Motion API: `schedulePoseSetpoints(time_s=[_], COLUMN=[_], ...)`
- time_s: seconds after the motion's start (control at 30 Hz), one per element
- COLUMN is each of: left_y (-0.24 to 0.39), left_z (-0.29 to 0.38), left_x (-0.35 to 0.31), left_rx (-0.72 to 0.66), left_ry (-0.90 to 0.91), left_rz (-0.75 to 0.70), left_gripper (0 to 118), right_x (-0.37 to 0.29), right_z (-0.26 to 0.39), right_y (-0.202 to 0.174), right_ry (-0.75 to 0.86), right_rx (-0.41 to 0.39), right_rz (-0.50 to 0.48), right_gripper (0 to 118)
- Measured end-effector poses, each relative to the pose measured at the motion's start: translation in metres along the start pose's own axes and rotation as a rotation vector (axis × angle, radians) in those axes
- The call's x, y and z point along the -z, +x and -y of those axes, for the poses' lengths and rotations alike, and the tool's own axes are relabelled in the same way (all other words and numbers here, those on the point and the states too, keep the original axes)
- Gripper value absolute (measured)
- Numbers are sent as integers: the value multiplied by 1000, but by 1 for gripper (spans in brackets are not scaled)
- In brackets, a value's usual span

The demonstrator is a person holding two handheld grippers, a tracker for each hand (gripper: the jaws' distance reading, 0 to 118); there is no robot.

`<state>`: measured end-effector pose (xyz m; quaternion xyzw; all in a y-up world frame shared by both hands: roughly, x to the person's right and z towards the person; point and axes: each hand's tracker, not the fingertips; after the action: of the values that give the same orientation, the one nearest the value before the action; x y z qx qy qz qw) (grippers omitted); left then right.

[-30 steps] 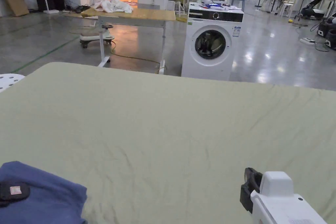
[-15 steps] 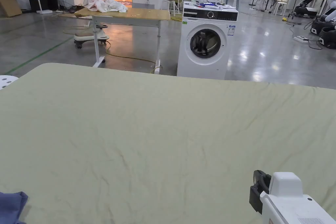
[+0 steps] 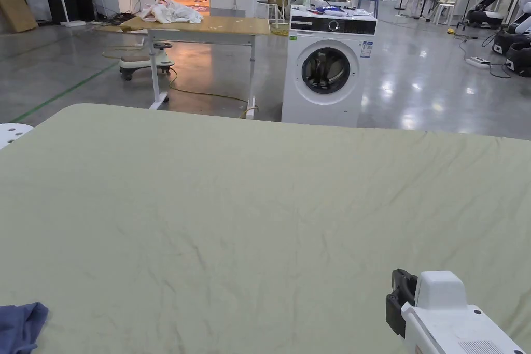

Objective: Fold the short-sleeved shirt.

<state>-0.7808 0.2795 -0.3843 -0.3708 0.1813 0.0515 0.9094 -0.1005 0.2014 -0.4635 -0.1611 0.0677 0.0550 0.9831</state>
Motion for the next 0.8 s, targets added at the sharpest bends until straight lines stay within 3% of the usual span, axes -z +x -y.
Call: schedulePoseSetpoints(time_s=[0.2,0.33,0.47,0.8], left_y=[66,124,187,279], left_z=[27,45,58,73], left_x=[-10,-7,-6,-4], left_rx=[-8,28,103,146], left_ry=[160,281,390,544], left_rz=[241,316,298,261], left_gripper=[64,32,3,0], right_x=[0,-1,-3,-5], right_z=[2,1,-2,-4], right_y=[-2,-4,-8,-15], right_ry=[-2,5,24,64], right_rx=[12,23,39,60], right_rz=[-2,-3,5,34], right_gripper=[0,0,0,0])
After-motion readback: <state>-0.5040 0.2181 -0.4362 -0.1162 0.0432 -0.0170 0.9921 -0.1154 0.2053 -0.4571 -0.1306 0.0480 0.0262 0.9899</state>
